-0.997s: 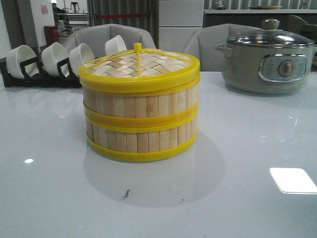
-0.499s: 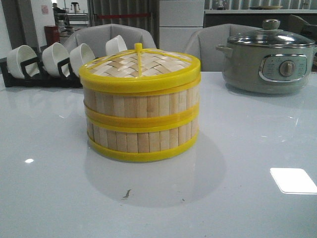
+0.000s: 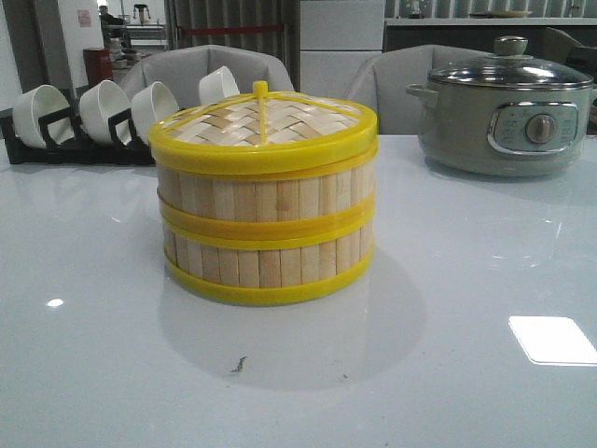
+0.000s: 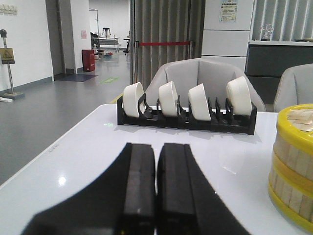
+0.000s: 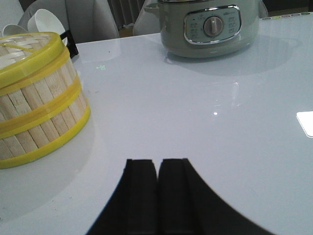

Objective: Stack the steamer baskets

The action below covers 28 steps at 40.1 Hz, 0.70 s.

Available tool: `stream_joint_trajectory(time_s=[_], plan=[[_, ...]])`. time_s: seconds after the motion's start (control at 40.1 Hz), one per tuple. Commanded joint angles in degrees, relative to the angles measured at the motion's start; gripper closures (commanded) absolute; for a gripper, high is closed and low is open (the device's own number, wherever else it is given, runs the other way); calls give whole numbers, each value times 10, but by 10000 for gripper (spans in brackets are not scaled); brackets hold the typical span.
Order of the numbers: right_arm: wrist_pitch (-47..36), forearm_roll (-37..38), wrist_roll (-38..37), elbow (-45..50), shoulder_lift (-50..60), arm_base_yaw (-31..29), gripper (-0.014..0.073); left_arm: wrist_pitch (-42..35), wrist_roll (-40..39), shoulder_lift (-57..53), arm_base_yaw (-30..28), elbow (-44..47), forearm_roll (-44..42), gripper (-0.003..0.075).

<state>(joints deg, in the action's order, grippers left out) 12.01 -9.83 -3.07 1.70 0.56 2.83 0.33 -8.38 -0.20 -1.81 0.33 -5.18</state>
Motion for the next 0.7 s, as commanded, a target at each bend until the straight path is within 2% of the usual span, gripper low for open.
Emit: stream_joint_trajectory(time_s=[0.0, 0.474, 0.673], plan=[[-40, 6, 2, -8, 13, 1, 538, -47, 0, -8, 0, 1, 0, 628], [-76, 12, -2, -8, 12, 1, 538, -47, 0, -8, 0, 1, 0, 628], [-78, 155, -142, -8, 12, 1, 538, -47, 0, -8, 0, 1, 0, 628]])
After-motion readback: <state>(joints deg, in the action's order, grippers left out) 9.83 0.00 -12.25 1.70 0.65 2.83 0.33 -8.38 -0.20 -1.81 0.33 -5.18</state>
